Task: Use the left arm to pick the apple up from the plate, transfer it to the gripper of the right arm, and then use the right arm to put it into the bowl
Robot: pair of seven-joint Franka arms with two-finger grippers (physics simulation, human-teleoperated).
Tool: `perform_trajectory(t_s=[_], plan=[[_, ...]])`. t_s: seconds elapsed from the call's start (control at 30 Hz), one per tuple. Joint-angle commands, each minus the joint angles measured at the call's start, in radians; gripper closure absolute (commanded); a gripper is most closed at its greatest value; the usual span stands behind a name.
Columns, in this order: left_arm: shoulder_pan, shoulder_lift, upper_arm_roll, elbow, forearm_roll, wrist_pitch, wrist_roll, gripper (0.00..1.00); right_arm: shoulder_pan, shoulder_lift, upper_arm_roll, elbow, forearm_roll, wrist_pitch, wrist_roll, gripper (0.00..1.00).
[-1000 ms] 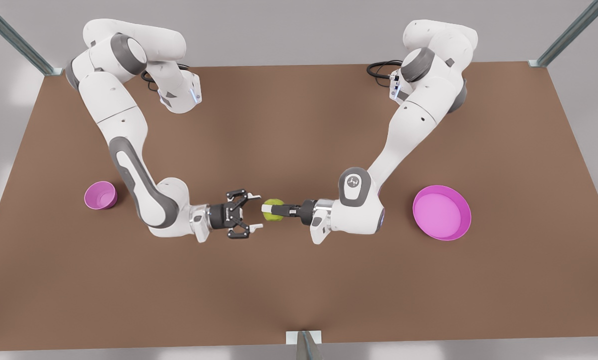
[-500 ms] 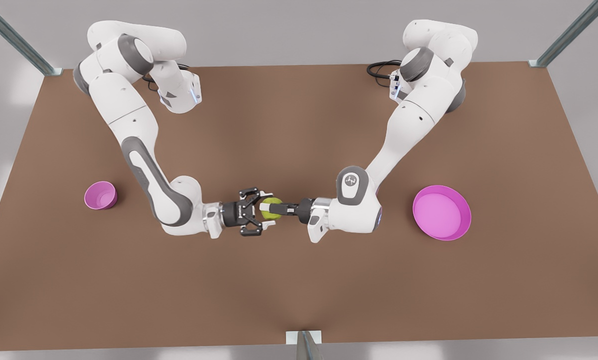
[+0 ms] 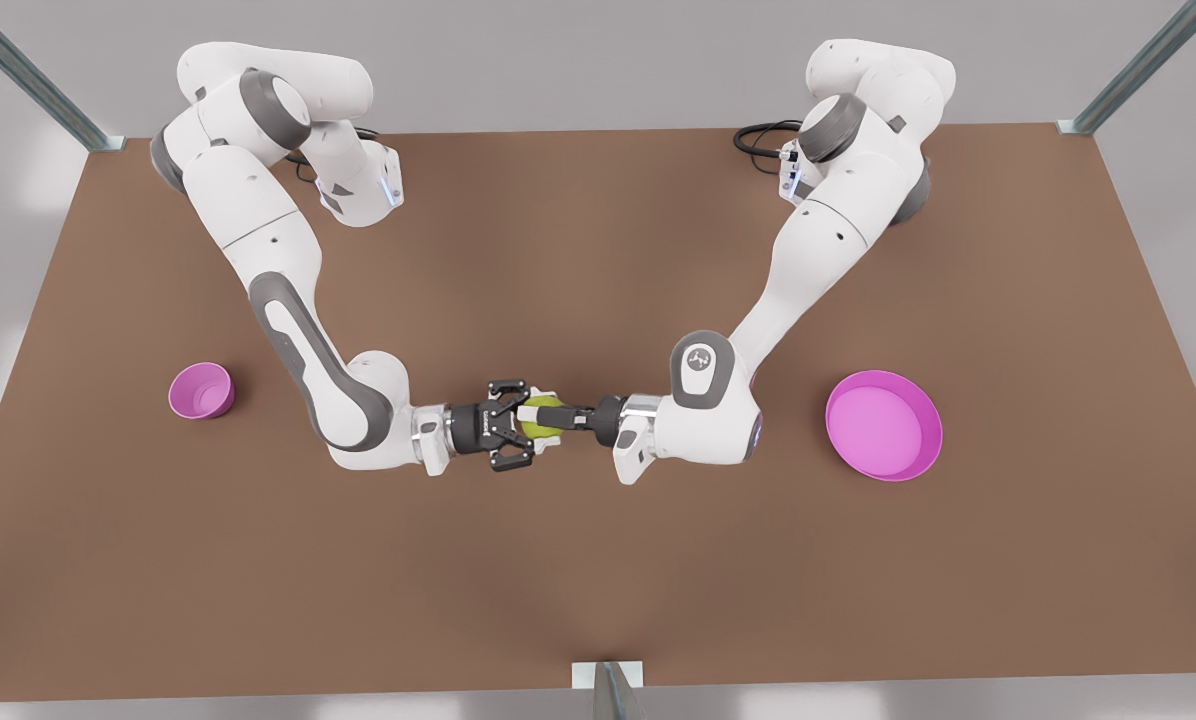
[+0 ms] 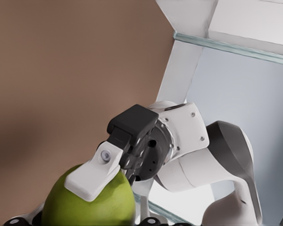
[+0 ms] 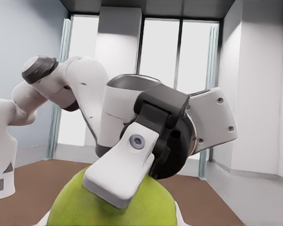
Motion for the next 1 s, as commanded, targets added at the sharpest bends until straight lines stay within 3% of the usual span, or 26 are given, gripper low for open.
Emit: perform_trajectory(t_s=[0.0, 0.27, 0.4, 0.47, 0.5, 0.53, 0.63, 0.67, 0.7, 0.73, 0.8, 0.87, 0.97], plan=[[0.000, -0.002, -0.001, 0.000, 0.005, 0.001, 0.006, 0.00, -0.003, -0.001, 0.001, 0.000, 0.005, 0.001, -0.020, 0.34], [0.053, -0.017, -0.002, -0.006, 0.015, -0.016, -0.011, 0.00, -0.026, -0.003, -0.001, 0.014, -0.009, 0.000, -0.020, 0.35], [0.165, -0.028, -0.005, -0.007, 0.023, -0.169, -0.005, 0.00, -0.107, -0.003, -0.004, 0.013, -0.092, -0.022, -0.022, 0.35], [0.371, -0.114, -0.019, 0.000, 0.435, -0.578, -0.019, 0.00, -0.190, -0.004, -0.010, 0.000, -0.256, -0.055, -0.022, 0.35], [0.392, -0.177, -0.044, -0.001, 0.774, -0.711, -0.012, 0.00, -0.230, -0.006, -0.010, 0.000, -0.337, -0.088, -0.012, 0.35], [0.392, -0.273, -0.068, 0.000, 0.983, -0.818, -0.069, 0.00, -0.282, -0.015, -0.010, 0.000, -0.457, -0.115, 0.017, 0.35], [0.396, -0.402, -0.078, -0.027, 1.180, -0.903, -0.146, 0.00, -0.437, -0.089, -0.012, -0.061, -0.739, -0.209, 0.031, 0.35], [0.266, -0.572, 0.130, -0.201, 1.155, -0.803, -0.138, 0.00, -0.475, -0.102, -0.012, -0.061, -0.831, -0.218, 0.032, 0.35], [-0.054, -0.887, 0.608, -0.595, 0.899, -0.516, -0.120, 0.00, -0.523, -0.124, -0.012, -0.060, -0.932, -0.238, 0.032, 0.35], [-0.054, -0.824, 0.604, -0.484, 0.891, -0.681, -0.127, 0.00, -0.567, -0.145, -0.013, -0.052, -1.033, -0.244, 0.034, 0.35], [-0.054, -0.793, 0.604, -0.434, 0.885, -0.700, -0.126, 0.00, -0.633, -0.170, -0.012, -0.044, -1.199, -0.252, 0.029, 0.35], [-0.062, -0.740, 0.604, -0.285, 0.874, -0.746, -0.129, 0.00, -0.695, -0.168, -0.012, 0.000, -1.374, -0.263, 0.001, 0.35], [-0.016, -0.730, 0.611, -0.266, 0.874, -0.772, -0.128, 0.00, -0.753, -0.167, -0.012, 0.054, -1.572, -0.275, -0.042, 0.35]])
